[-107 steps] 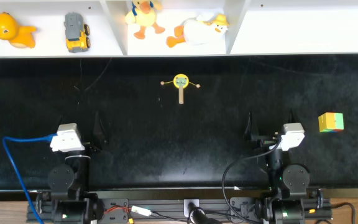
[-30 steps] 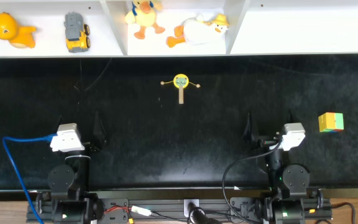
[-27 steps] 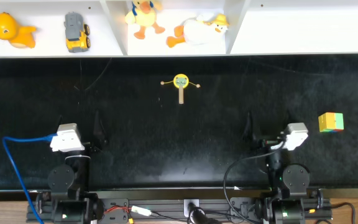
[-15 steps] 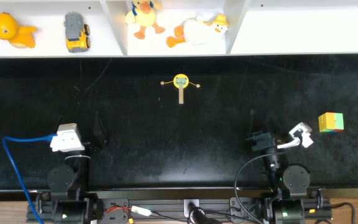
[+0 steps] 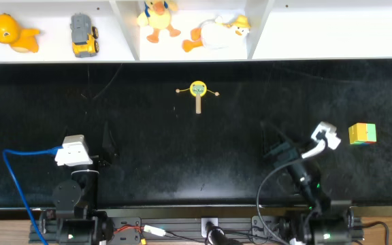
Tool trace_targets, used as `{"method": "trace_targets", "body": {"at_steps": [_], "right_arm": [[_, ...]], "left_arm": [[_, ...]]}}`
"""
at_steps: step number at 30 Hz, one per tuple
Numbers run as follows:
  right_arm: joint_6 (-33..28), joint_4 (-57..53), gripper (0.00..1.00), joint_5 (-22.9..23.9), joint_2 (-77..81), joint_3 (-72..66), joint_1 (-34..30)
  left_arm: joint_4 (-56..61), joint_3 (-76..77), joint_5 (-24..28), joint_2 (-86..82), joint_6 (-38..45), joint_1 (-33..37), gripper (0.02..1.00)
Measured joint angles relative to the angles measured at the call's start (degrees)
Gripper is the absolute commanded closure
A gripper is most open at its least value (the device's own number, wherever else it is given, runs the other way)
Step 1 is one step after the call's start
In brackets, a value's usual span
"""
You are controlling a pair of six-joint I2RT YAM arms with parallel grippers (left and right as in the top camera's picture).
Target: Store Toys
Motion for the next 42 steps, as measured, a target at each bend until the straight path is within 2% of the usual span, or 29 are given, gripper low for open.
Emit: {"method": "trace_targets", "body": {"at_steps": [5, 12, 18, 22, 32, 42], "right_arm": [[-9.4, -6.9, 0.06, -0.7, 17.3, 13.5, 0.0], [-22.6, -18.1, 0.06, -1.5, 40.2, 31.2, 0.3], [-29.4, -23.6, 0.051, 1.2, 53.9, 42.5, 5.5], [-31.4, -24.9, 0.001, 4.7, 59.7, 45.4, 11.6], [-32.4, -24.5, 0.001, 10.9, 68.8, 45.8, 25.0], [-29.3, -24.9, 0.001, 15.5, 77.2, 48.7, 30.3]], "left_arm": [[0.0, 0.0, 0.0, 0.0, 0.0, 0.0, 0.02], [0.0, 0.0, 0.0, 0.0, 0.0, 0.0, 0.02], [0.0, 0.0, 0.0, 0.0, 0.0, 0.0, 0.02], [0.0, 0.0, 0.0, 0.0, 0.0, 0.0, 0.02], [0.0, 0.0, 0.0, 0.0, 0.0, 0.0, 0.02], [0.0, 0.0, 0.0, 0.0, 0.0, 0.0, 0.023]]}}
